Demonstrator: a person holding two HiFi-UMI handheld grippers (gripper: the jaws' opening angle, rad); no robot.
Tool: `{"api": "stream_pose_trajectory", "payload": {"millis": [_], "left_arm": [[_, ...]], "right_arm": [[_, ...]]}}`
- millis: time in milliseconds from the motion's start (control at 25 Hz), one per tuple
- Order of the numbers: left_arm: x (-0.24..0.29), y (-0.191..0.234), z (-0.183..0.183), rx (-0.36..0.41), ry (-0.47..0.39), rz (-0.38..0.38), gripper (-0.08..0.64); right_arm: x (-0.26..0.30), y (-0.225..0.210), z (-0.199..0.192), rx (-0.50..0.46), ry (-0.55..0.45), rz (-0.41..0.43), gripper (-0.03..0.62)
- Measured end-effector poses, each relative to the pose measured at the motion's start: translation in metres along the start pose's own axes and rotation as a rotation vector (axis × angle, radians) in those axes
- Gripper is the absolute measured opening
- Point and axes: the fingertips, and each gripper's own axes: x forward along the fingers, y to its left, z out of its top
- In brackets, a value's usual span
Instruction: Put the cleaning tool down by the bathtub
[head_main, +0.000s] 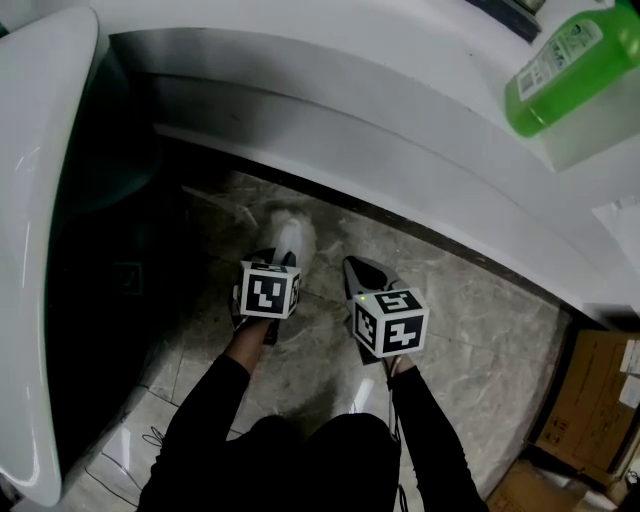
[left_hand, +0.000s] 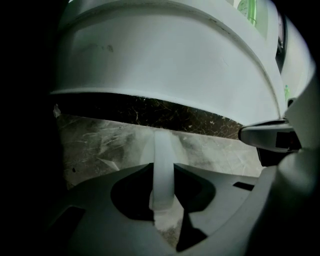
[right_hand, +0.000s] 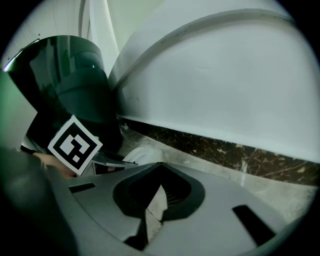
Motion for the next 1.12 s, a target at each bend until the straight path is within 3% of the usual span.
{"api": "stream_pose_trajectory", "payload": {"millis": [480, 800, 1000, 1120], "left_arm": [[-0.029, -0.003, 0.020, 0.013, -0.081, 0.017, 0.101], [-0.062, -0.017, 0.043, 0.009, -0.176, -0.055, 0.100], [-0.074, -0.018, 0.045, -0.013, -0.211, -0.075, 0.017], [-0.076, -0.018, 0.044, -0.005, -0.216, -0.077, 0.008]], "right_arm": [[-0.007, -0.005, 0.009, 0.000, -0.031, -0.005, 0.000], [-0.013, -0.008, 0.018, 0.018, -0.068, -0.006, 0.000], [-0.018, -0.004, 0.023, 0.017, -0.091, 0.004, 0.000], [-0.020, -0.002, 0.023, 0.015, -0.094, 0.006, 0.000]]}}
